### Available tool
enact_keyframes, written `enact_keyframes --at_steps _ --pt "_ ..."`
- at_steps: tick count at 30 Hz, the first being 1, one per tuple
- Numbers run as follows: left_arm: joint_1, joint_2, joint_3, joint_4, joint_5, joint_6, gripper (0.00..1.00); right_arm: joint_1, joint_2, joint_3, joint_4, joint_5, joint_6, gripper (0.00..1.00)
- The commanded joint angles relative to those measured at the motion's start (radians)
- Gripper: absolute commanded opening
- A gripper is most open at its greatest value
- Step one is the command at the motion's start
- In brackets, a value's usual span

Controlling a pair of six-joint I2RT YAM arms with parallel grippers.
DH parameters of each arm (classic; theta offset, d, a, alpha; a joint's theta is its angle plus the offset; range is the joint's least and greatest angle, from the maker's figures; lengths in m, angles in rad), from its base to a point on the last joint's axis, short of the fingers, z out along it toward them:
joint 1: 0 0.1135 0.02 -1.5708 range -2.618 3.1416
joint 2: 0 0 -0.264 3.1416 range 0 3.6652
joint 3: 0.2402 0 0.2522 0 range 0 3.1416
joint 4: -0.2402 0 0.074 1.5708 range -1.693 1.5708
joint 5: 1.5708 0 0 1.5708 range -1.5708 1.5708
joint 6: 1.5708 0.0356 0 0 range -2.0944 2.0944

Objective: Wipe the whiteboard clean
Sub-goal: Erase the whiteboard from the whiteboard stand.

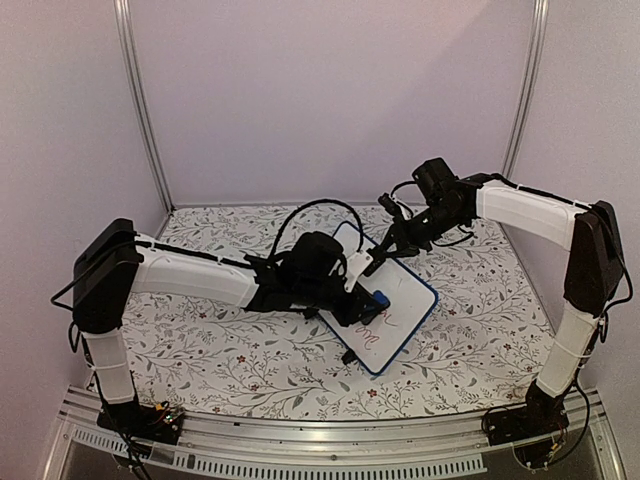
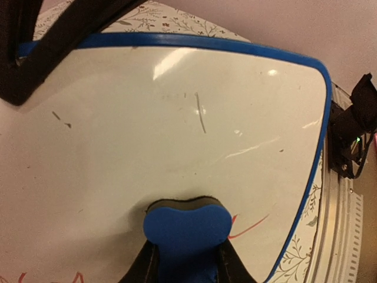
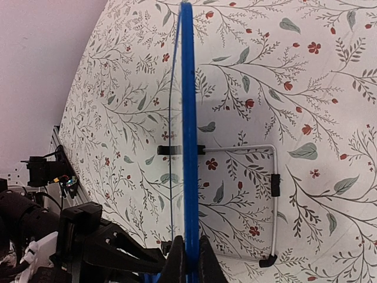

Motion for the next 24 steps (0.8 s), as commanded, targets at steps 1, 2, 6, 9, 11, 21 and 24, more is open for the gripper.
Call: enact_keyframes --at_steps 1,2,6,9,11,21,24 --pt "-0.007 0.054 -0.056 -0.15 -0.008 -0.024 0.0 0.031 0.03 -0.037 -0.088 0.053 -0.006 0.0" --pt "-0.005 0.053 -0.06 -0.15 -0.002 -0.028 0.0 0.032 0.03 -0.037 -0.087 0.053 -0.007 0.0" --pt "-0.002 0.051 -0.078 -0.149 0.013 -0.042 0.0 0.031 0.028 -0.037 -0.088 0.053 -0.007 0.0" --pt "-0.001 0.055 -0.08 -0.157 0.017 -0.045 0.0 0.031 0.028 -0.037 -0.088 0.053 -0.007 0.0" --pt "0.001 0.058 -0.081 -0.164 0.026 -0.05 0.0 0.031 0.028 -0.037 -0.087 0.053 -0.008 0.0" --pt "0.005 0.069 -0.094 -0.174 0.047 -0.064 0.0 0.031 0.025 -0.037 -0.088 0.053 -0.007 0.0" --pt "0.004 0.068 -0.102 -0.173 0.049 -0.069 0.0 0.031 0.024 -0.037 -0.087 0.053 -0.008 0.0"
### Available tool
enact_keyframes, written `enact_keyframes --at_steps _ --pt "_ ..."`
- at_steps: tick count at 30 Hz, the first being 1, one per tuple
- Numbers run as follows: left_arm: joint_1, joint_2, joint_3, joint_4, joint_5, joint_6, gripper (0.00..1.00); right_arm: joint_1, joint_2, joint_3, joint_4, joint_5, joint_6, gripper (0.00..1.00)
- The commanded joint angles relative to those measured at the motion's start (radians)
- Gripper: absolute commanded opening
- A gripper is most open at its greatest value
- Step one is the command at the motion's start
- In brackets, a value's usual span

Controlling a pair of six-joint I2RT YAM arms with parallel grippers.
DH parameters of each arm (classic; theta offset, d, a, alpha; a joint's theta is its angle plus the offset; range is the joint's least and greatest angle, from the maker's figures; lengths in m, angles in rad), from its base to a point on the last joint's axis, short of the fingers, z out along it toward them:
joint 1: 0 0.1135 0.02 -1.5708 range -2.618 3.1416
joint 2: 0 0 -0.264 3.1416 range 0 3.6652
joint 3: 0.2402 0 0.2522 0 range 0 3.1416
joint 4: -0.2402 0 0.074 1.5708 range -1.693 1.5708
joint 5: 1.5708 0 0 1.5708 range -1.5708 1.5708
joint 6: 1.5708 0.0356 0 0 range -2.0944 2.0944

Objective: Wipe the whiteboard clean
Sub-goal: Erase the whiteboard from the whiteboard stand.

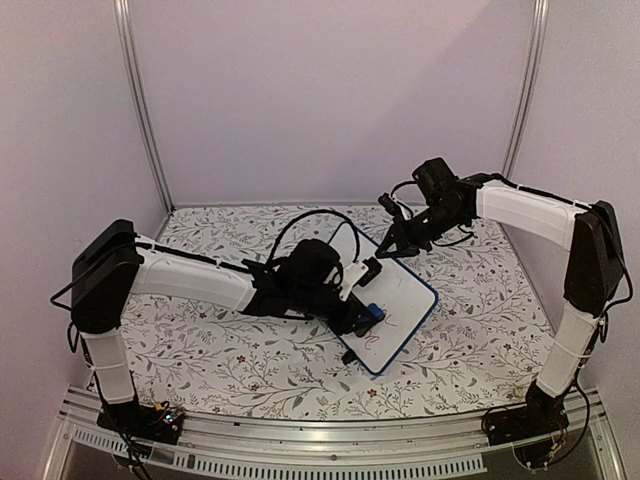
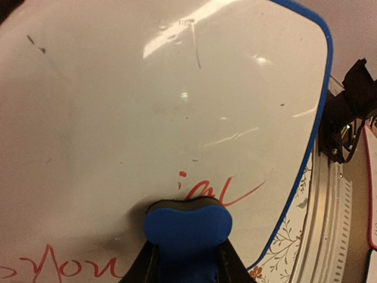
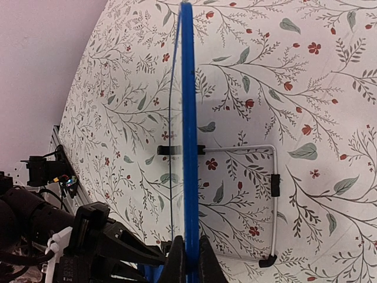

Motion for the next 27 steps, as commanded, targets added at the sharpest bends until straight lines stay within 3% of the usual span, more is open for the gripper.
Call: enact_keyframes --at_steps 1,17,27 --pt "0.002 0.074 -0.056 -0.15 -0.017 -0.026 0.0 0.032 0.025 -0.037 -0.087 0.053 -0.004 0.0" --pt "0.002 0.035 -0.063 -0.156 -0.044 -0.024 0.0 0.032 0.023 -0.037 -0.087 0.058 -0.006 0.0" --pt "0.034 -0.039 0.128 -0.214 -0.149 0.082 0.0 0.031 0.025 -0.035 -0.091 0.059 -0.006 0.0"
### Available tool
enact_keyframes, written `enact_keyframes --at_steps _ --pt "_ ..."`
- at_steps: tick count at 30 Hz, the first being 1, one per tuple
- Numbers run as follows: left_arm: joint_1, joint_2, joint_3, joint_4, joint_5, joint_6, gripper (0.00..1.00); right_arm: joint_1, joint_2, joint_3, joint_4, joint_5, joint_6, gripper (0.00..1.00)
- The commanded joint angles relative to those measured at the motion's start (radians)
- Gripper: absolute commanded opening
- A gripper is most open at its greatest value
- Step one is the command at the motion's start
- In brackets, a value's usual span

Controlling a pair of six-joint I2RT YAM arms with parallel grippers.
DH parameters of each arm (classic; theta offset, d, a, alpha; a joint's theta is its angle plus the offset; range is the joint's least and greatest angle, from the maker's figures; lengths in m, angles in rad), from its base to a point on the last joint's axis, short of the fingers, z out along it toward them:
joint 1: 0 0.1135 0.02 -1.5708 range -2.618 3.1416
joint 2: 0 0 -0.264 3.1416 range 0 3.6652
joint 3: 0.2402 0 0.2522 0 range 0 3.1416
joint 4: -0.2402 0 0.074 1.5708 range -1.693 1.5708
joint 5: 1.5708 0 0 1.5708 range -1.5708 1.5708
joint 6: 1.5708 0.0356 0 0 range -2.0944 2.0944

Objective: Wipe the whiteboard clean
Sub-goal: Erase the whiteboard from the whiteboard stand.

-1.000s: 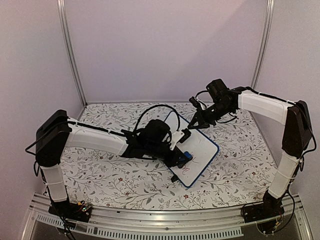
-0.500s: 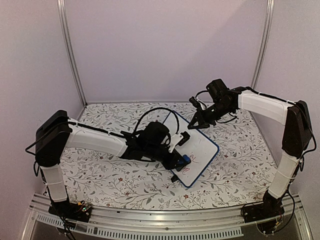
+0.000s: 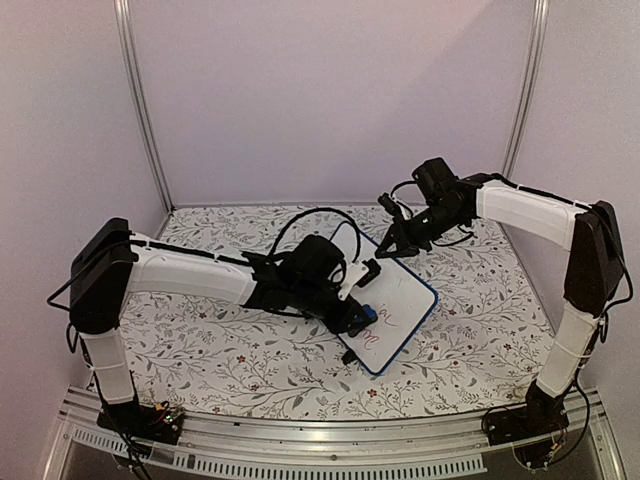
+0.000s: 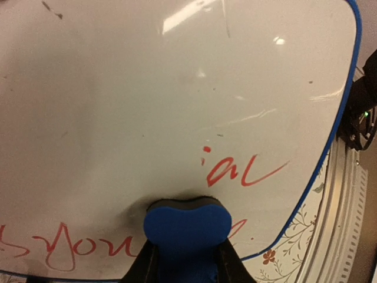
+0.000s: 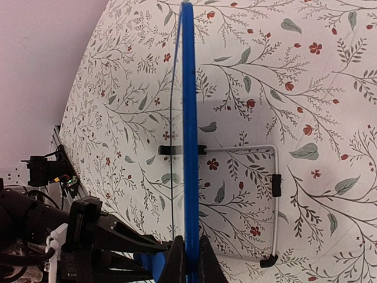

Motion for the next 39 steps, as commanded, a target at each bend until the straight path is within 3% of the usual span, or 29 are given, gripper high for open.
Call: enact_keyframes --at_steps 1,10,22,39 --pt "0.038 -0.026 0.089 -0.049 -0.097 0.06 0.0 0.031 0.023 -0.035 -0.091 0.06 -0.006 0.0" --pt "0.032 0.029 0.163 -0.062 -0.055 0.094 0.0 0.031 0.021 -0.038 -0.089 0.062 -0.006 0.0" --pt "-0.021 0.004 0.087 -0.012 -0.004 0.147 0.0 0.031 0.023 -0.037 -0.088 0.057 -0.006 0.0" --pt "-0.05 0.041 0.109 0.012 -0.105 0.196 0.0 0.031 0.024 -0.039 -0.089 0.058 -0.006 0.0"
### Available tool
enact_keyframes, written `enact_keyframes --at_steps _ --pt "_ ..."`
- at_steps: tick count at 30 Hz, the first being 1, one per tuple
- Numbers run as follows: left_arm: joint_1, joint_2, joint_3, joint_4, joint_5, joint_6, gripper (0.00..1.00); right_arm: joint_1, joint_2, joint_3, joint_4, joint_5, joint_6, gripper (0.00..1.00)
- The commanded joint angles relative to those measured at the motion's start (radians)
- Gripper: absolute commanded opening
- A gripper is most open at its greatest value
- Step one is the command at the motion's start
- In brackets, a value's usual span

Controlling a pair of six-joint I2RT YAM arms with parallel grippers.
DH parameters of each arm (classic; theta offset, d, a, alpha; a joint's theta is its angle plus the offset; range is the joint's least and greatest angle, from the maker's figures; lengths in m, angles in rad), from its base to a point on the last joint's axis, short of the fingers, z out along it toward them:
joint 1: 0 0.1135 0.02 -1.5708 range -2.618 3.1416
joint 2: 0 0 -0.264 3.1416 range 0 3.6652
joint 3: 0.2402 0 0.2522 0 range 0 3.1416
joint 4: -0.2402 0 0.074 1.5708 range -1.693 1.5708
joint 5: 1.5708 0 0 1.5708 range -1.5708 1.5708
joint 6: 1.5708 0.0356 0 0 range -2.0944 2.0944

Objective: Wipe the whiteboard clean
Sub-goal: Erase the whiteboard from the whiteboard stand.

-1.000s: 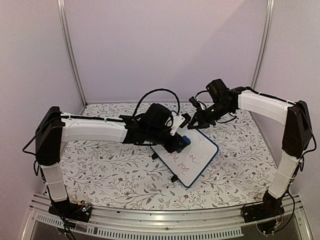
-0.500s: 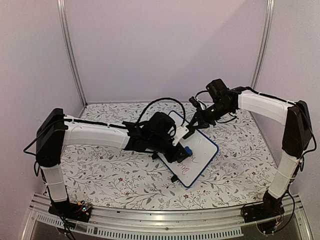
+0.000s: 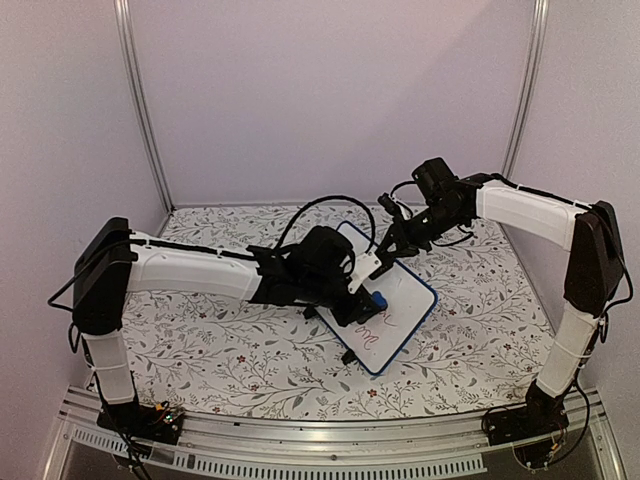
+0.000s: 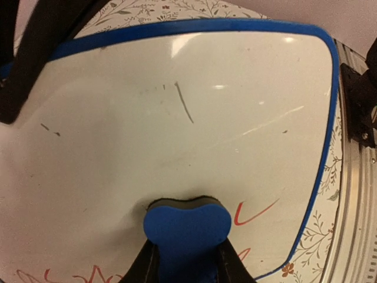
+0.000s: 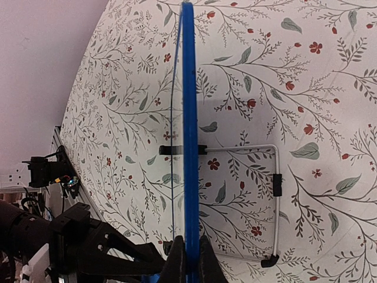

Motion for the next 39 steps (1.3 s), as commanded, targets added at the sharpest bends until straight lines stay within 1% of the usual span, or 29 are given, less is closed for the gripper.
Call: enact_keyframes --at_steps 1,10,18,22,39 --pt "-0.033 0.033 0.013 0.021 -0.056 0.032 0.0 0.029 0.025 -0.039 -0.088 0.057 -0.013 0.0" --pt "-0.08 0.073 -0.006 0.005 -0.121 0.047 0.0 0.029 0.024 -0.039 -0.089 0.054 -0.012 0.0" --pt "-0.08 0.055 -0.072 -0.003 -0.124 0.038 0.0 0.03 0.024 -0.039 -0.089 0.052 -0.013 0.0" --pt "-0.08 0.054 -0.104 0.002 -0.111 -0.001 0.0 0.031 0.025 -0.037 -0.089 0.052 -0.013 0.0" --pt "-0.066 0.041 -0.201 -0.008 -0.102 -0.047 0.0 0.031 0.022 -0.037 -0.089 0.052 -0.015 0.0"
